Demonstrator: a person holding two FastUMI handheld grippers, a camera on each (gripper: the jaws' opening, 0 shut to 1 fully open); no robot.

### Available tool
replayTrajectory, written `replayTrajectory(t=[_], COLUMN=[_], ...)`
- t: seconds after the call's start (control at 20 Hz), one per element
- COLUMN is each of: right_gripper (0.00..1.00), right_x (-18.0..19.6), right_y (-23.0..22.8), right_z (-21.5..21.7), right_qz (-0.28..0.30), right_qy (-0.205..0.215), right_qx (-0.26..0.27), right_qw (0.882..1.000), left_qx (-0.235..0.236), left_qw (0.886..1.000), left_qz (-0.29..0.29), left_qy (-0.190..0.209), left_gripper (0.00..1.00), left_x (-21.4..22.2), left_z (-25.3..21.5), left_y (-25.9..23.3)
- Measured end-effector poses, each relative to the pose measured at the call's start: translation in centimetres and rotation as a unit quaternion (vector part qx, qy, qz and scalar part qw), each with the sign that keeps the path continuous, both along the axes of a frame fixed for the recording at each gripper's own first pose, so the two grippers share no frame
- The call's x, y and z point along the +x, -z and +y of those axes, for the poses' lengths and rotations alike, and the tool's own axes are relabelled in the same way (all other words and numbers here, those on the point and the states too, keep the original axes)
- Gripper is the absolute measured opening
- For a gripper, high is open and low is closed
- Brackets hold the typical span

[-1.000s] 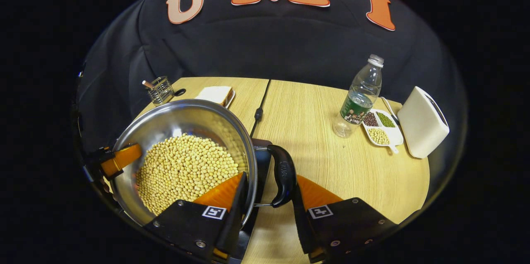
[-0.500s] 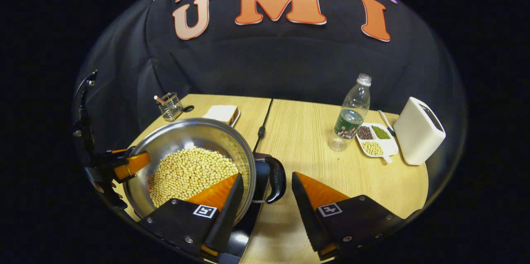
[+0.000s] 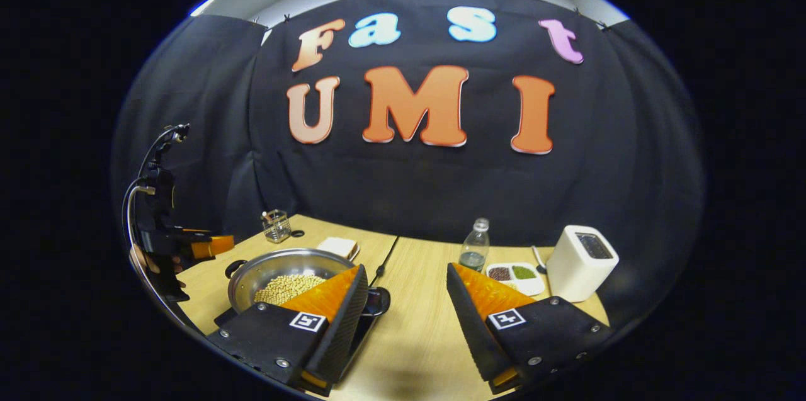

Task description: First push the handle of the pot to place it horizontally, then grasp the pot with both hands and set it on the induction cooktop.

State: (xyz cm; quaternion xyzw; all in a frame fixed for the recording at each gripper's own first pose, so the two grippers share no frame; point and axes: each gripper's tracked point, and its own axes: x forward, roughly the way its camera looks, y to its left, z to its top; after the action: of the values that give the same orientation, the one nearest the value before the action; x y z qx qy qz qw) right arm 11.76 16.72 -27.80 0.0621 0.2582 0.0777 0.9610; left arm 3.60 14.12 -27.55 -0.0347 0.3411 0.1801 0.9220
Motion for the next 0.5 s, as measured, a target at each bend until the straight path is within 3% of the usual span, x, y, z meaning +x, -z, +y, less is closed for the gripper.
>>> replayTrajectory(t=[0.3,0.5], right_gripper=[0.81,0.82], right_x=[-2.9,-4.8], right_y=[-8.8,-13.7], right_z=[-6.2,-9.9], right_qz=[-0.104,-0.155], right_qy=[0.022,0.039], right_qx=[-0.03,-0.067], right_qw=[0.994,0.985], left_qx=[0.026,0.015], left_qw=[0.993,0.983], left_qz=[-0.117,-0.181], left_qy=[0.018,0.025], left_gripper=[0.81,0.88], left_x=[0.1,-0.5], left_z=[-2.0,-3.8], left_y=[-11.4,-18.1])
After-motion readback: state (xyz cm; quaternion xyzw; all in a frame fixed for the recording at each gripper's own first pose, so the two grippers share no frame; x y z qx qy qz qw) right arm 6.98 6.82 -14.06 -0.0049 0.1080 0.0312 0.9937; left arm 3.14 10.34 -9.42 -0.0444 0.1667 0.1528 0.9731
